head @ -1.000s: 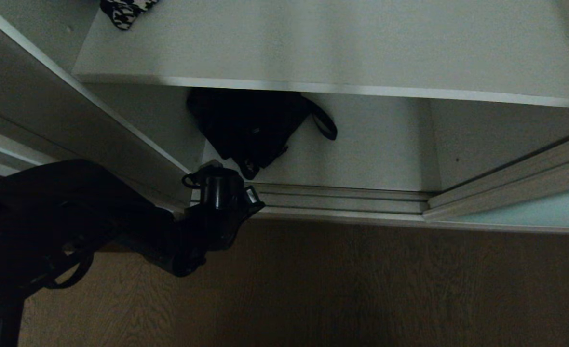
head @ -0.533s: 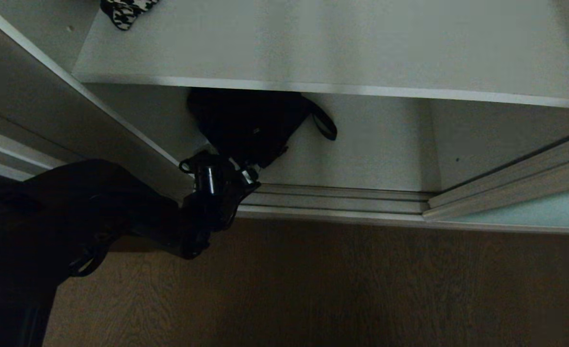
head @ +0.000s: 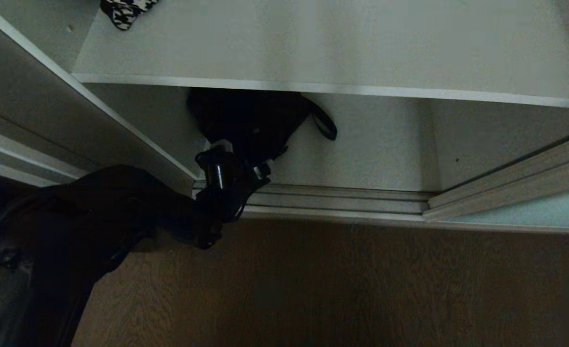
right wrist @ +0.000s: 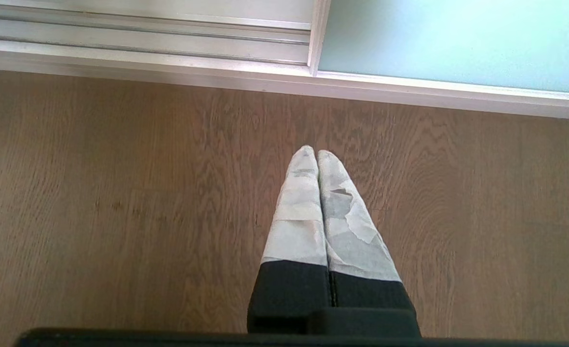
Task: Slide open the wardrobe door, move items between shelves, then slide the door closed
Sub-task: Place the bag on the higher shelf
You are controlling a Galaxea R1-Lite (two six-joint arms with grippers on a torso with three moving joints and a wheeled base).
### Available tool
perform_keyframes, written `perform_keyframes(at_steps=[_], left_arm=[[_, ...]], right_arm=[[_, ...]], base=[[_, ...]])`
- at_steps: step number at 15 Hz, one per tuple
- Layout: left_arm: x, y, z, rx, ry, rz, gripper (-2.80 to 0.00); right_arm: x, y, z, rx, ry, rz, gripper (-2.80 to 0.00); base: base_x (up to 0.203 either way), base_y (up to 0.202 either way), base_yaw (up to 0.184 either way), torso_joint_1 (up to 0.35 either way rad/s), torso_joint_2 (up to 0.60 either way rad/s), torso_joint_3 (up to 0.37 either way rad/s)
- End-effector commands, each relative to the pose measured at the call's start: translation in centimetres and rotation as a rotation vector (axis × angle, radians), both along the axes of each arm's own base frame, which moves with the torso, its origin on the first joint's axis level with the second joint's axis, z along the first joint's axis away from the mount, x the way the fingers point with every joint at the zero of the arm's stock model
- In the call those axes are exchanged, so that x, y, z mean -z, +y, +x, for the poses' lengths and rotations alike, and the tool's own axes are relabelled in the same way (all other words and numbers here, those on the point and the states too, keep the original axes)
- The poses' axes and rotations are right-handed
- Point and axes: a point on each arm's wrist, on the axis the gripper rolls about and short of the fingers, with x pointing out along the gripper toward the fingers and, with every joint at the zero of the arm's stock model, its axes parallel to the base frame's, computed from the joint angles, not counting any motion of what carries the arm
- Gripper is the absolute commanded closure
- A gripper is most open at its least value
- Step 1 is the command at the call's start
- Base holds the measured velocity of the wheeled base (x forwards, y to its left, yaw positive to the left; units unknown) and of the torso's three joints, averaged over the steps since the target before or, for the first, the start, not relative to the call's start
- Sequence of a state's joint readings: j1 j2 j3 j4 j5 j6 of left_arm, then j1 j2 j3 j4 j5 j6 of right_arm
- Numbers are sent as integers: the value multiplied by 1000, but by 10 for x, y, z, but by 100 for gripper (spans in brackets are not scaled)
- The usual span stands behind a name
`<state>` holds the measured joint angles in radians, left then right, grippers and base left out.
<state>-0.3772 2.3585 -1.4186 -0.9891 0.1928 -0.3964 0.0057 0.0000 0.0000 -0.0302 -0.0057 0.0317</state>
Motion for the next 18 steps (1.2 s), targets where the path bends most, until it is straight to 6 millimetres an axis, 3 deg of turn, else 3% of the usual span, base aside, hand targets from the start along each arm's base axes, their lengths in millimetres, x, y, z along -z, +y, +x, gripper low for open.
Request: perform_keyframes(at_steps=[1, 6, 13, 18], left_arm=[[7, -3, 17, -9, -41, 18, -280], [28, -12, 43, 37, -103, 71, -280], [14, -3, 62, 40, -274, 71, -280], [28, -5, 70, 42, -297, 70, -280]], right_arm=[[0, 0, 0, 0, -2, 1, 0], [0, 0, 0, 0, -2, 1, 0], [0, 0, 0, 0, -2, 1, 0], [0, 0, 0, 0, -2, 1, 0]], base=[[0, 0, 0, 0, 0, 0], [0, 0, 0, 0, 0, 0], [0, 0, 0, 0, 0, 0], [0, 0, 0, 0, 0, 0]])
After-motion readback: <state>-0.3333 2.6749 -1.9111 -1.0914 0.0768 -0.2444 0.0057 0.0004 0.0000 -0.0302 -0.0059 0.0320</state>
